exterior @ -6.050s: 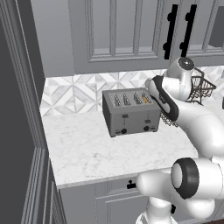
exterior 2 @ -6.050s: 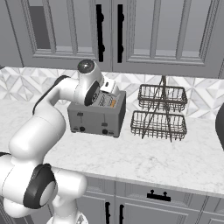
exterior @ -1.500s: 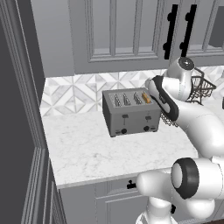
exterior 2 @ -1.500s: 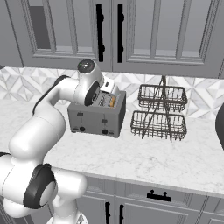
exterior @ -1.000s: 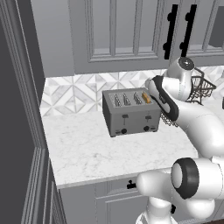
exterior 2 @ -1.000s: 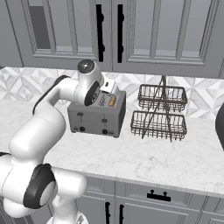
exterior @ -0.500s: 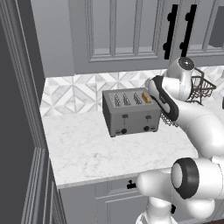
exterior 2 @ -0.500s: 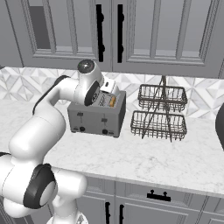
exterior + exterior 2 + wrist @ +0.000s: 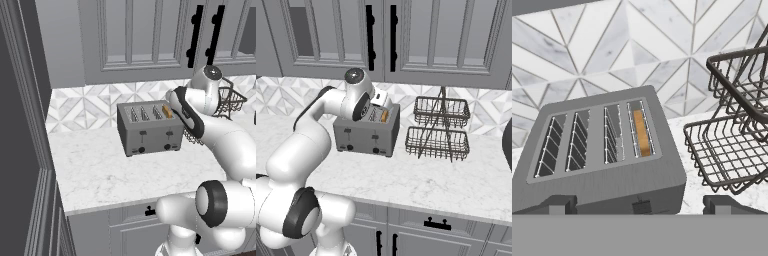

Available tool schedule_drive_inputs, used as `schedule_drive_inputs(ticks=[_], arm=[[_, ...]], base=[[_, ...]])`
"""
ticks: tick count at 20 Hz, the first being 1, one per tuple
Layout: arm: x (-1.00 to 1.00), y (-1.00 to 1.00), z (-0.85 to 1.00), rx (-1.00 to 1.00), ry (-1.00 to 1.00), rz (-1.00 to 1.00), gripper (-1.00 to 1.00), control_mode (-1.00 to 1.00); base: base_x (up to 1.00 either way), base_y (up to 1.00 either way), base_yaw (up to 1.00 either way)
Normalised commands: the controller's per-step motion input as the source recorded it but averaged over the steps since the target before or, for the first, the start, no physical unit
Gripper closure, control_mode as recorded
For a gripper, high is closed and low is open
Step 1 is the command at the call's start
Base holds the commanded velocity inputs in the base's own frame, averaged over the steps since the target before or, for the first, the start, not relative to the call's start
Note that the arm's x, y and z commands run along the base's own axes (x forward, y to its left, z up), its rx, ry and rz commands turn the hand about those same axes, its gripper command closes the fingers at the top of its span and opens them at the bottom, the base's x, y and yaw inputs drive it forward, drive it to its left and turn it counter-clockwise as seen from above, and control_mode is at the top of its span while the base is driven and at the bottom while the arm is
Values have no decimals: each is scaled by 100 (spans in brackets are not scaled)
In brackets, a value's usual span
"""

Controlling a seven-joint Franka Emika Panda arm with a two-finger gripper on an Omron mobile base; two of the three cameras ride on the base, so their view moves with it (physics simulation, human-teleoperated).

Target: Start the toaster. Once the lever pops up, take the bread to the plate on the dining counter.

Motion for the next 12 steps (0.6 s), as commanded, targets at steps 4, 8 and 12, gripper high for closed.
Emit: schedule_drive_inputs(ticks=[4, 8, 12], arm=[[0, 0, 0, 0, 0, 0, -100, -100], [0, 0, 0, 0, 0, 0, -100, -100], [0, 0, 0, 0, 0, 0, -100, -100]], base=[[0, 0, 0], [0, 0, 0], [0, 0, 0]])
